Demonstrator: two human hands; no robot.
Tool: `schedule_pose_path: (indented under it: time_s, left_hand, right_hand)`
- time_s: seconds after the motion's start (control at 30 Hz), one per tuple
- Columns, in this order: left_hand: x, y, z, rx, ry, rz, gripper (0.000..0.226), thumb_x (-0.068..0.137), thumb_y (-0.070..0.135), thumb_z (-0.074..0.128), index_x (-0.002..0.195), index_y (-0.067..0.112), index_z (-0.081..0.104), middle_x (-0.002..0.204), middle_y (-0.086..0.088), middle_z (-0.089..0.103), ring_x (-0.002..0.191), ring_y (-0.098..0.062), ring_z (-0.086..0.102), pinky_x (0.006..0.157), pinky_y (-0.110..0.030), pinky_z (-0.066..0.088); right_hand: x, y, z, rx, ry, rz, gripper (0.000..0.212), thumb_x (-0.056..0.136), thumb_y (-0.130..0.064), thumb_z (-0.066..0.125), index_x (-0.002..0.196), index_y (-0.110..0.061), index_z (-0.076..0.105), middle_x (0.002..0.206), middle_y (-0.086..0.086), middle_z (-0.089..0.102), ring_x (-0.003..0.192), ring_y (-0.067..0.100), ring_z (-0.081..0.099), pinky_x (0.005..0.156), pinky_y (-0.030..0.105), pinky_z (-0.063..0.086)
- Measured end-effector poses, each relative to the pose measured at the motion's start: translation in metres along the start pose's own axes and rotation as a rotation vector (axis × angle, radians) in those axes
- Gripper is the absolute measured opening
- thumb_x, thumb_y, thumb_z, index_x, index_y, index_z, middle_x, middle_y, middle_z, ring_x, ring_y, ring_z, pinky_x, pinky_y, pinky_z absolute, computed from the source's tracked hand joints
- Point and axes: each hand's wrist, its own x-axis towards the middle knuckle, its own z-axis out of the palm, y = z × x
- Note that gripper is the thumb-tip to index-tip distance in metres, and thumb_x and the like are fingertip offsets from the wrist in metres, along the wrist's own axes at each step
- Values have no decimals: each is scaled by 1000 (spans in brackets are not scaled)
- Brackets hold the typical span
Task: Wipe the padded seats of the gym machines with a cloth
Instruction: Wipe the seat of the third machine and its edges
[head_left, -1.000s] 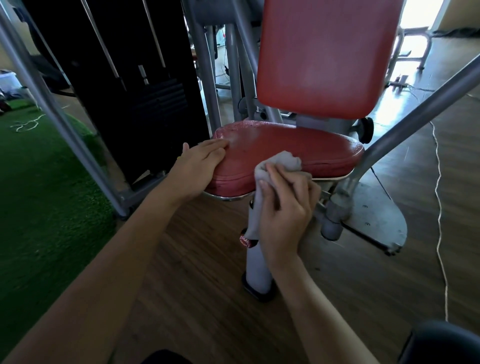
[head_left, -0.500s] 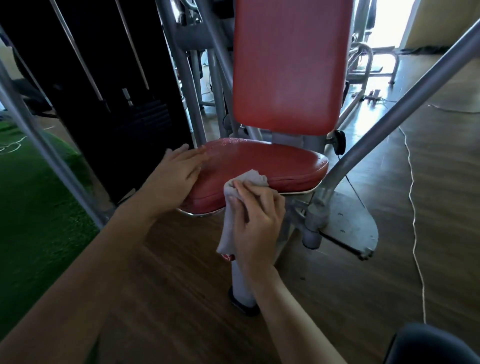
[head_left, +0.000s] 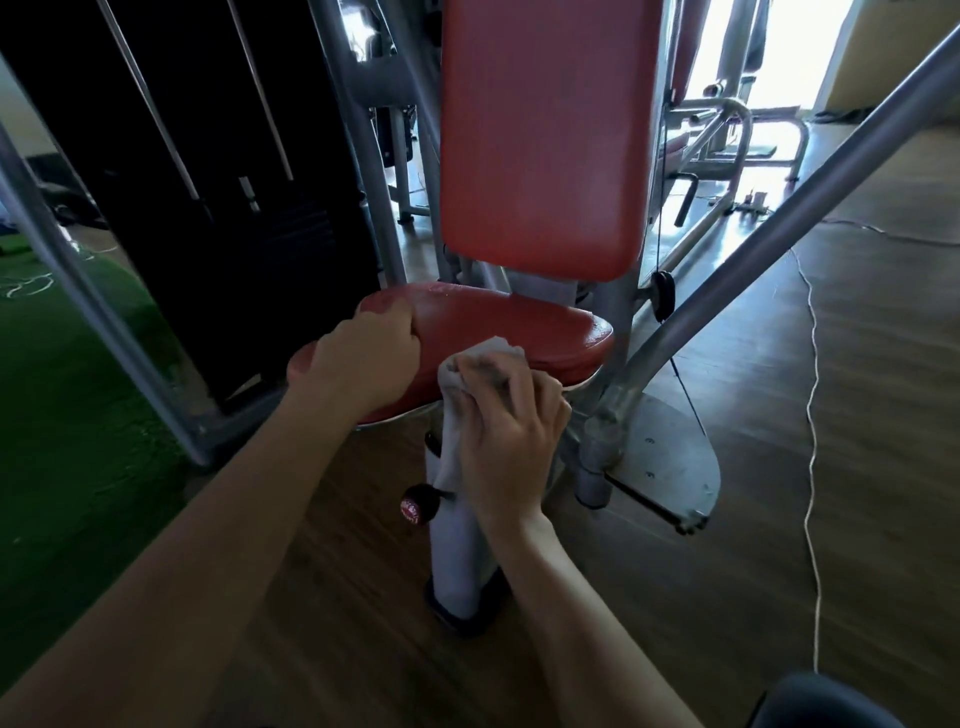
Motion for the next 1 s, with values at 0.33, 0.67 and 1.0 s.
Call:
schedule_pose_path:
  time_s: [0.33,0.67,1.0]
  left_hand:
    - [-2,7,-4,-46,-78,120,42,108,31,34,148,34,45,144,-6,56,123,-30,56,96,-36,38]
    - [12,12,11,-22,-113,209,42,104,41,24,143,34,40,140,-6,56,131,-29,52,103,-55,45]
    - [13,7,7,-71,-120,184,43,107,39,30,149,42,39,151,-2,50,137,-25,47,111,-48,37]
  right_hand:
    - [28,74,-17,248,73,53,24,92,-20,75,116,-16,76,122,-1,67,121,24,54,101,49,45]
    - [12,49,-1,293,64,-17,25,91,-24,77,115,-18,77,113,-3,68,112,27,55,98,46,48]
    - [13,37,-4,307,132,120,25,88,-17,78,112,-13,77,109,-2,66,108,26,53,93,46,49]
